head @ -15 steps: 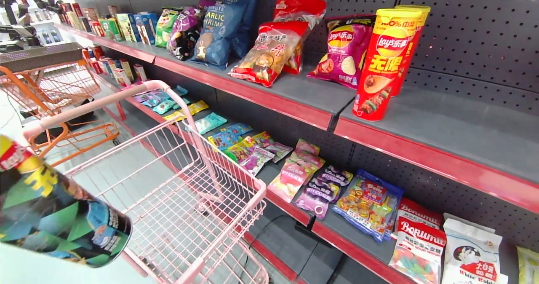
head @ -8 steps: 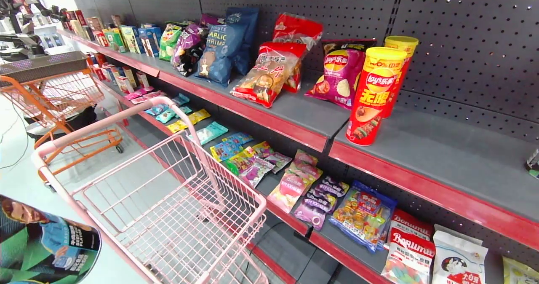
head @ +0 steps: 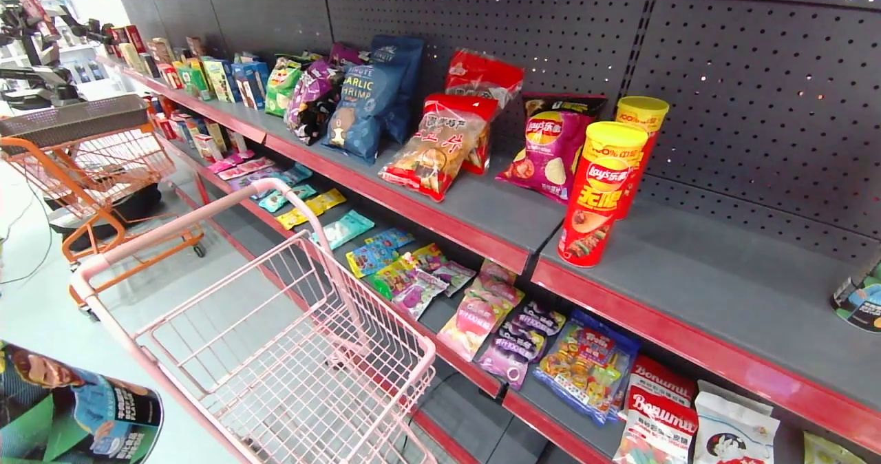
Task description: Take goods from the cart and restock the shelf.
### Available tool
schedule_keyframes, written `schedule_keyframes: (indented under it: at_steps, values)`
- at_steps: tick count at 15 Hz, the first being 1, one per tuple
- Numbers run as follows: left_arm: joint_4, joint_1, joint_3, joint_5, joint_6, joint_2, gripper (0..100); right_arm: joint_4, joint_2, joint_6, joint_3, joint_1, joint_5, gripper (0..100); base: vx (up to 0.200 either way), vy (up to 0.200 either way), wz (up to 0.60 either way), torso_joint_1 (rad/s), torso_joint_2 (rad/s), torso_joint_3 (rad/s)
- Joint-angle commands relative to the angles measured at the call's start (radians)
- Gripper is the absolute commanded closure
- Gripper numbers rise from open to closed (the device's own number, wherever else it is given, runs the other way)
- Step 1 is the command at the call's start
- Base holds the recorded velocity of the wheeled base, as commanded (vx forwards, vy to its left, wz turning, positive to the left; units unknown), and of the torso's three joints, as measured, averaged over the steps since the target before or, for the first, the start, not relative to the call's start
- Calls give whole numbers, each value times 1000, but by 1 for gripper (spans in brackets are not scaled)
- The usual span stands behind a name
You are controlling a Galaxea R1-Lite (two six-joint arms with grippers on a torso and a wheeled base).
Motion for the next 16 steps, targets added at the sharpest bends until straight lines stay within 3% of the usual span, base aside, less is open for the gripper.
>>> schedule_keyframes:
  at_steps: [1, 3, 8, 14, 16]
  values:
    - [1, 1, 2, 1, 0, -5, 100, 0, 1, -1, 0, 0, 0, 0, 0, 0, 0, 159, -383, -207]
    - [1, 1, 2, 3, 2, -7, 100, 0, 1, 5, 0, 0, 0, 0, 0, 0, -300, 158, -359, -200]
    - [7, -1, 51, 63, 59, -84, 100, 0, 1, 8, 0, 0, 3, 0, 0, 0, -600, 65, -135, -75]
    - [2, -2, 62, 60, 59, -105, 100, 0, 1, 8, 0, 0, 3, 0, 0, 0, -600, 5, 1, 0]
    - [4, -2, 62, 61, 80, -107, 100, 0, 1, 8, 0, 0, 3, 0, 0, 0, -600, 2, 0, 7]
